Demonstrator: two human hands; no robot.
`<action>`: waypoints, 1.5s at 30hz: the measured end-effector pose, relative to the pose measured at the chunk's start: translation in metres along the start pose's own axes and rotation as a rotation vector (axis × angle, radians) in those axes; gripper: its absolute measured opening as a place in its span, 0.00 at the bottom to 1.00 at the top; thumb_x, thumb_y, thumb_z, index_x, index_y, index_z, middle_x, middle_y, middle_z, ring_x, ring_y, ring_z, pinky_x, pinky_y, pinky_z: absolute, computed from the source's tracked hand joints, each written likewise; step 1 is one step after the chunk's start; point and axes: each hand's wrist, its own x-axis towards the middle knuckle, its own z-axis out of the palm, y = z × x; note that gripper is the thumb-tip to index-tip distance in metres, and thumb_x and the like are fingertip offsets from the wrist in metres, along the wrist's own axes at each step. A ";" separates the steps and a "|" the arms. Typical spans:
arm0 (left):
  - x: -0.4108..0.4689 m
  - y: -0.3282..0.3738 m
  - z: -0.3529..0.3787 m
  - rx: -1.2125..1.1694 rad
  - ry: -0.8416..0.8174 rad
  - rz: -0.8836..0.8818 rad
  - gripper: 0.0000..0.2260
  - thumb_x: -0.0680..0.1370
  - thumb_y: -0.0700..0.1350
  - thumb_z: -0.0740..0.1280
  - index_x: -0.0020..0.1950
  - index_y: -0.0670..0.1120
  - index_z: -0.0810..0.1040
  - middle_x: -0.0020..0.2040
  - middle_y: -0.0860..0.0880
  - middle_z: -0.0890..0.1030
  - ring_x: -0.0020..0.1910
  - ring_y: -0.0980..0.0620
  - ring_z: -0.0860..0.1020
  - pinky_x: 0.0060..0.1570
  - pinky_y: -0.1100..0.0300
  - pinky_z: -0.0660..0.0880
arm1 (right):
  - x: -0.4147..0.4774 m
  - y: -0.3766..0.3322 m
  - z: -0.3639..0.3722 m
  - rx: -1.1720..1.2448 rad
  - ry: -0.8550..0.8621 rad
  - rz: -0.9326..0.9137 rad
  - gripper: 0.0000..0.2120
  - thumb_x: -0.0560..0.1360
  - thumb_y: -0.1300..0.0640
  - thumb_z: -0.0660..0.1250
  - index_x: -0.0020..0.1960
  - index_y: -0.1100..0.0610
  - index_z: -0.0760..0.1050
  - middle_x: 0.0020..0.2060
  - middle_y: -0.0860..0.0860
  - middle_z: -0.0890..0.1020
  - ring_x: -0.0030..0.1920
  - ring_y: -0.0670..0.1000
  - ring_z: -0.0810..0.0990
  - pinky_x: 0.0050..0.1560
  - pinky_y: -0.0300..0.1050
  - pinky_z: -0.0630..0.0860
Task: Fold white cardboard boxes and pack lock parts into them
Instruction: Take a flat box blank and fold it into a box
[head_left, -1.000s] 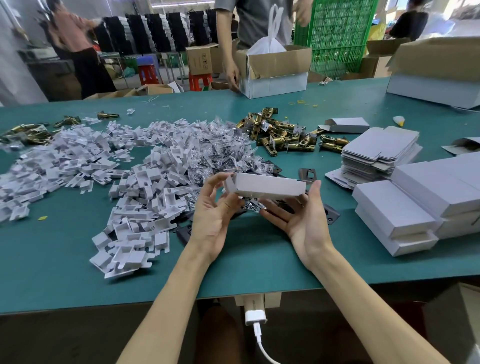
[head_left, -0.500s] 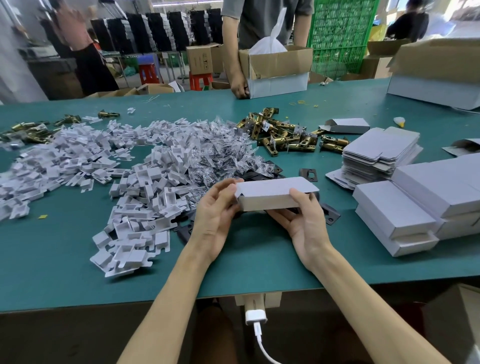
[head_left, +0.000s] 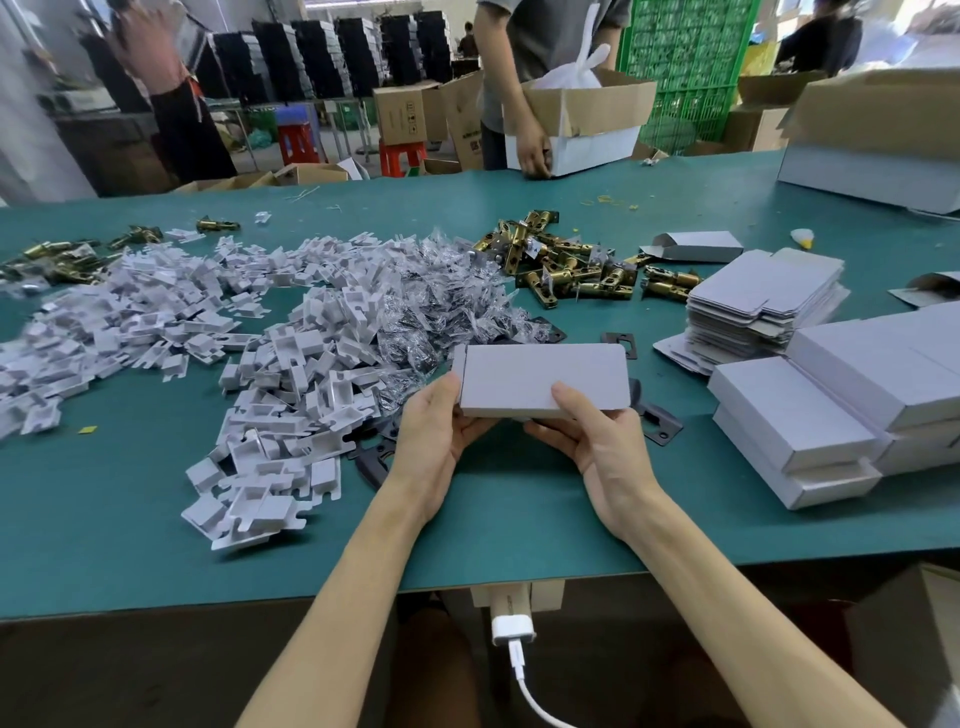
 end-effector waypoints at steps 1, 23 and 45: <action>-0.001 0.000 0.000 0.022 0.006 0.013 0.15 0.88 0.42 0.56 0.56 0.44 0.83 0.50 0.45 0.87 0.50 0.51 0.85 0.48 0.57 0.83 | 0.000 0.000 0.000 -0.004 0.000 -0.001 0.12 0.78 0.63 0.70 0.62 0.60 0.79 0.56 0.58 0.85 0.56 0.60 0.85 0.51 0.53 0.84; -0.003 0.005 -0.004 -0.056 0.078 -0.014 0.14 0.85 0.48 0.65 0.68 0.47 0.81 0.61 0.42 0.85 0.55 0.47 0.83 0.44 0.57 0.83 | -0.002 0.004 -0.002 -0.129 -0.133 -0.071 0.13 0.78 0.65 0.70 0.61 0.57 0.79 0.57 0.56 0.86 0.57 0.57 0.84 0.50 0.49 0.83; 0.000 0.001 -0.004 0.069 0.073 -0.011 0.14 0.87 0.46 0.60 0.62 0.42 0.83 0.58 0.41 0.86 0.54 0.47 0.83 0.56 0.49 0.82 | -0.002 0.011 -0.001 -0.235 -0.106 -0.028 0.14 0.77 0.55 0.73 0.62 0.55 0.79 0.56 0.52 0.85 0.57 0.54 0.84 0.51 0.51 0.83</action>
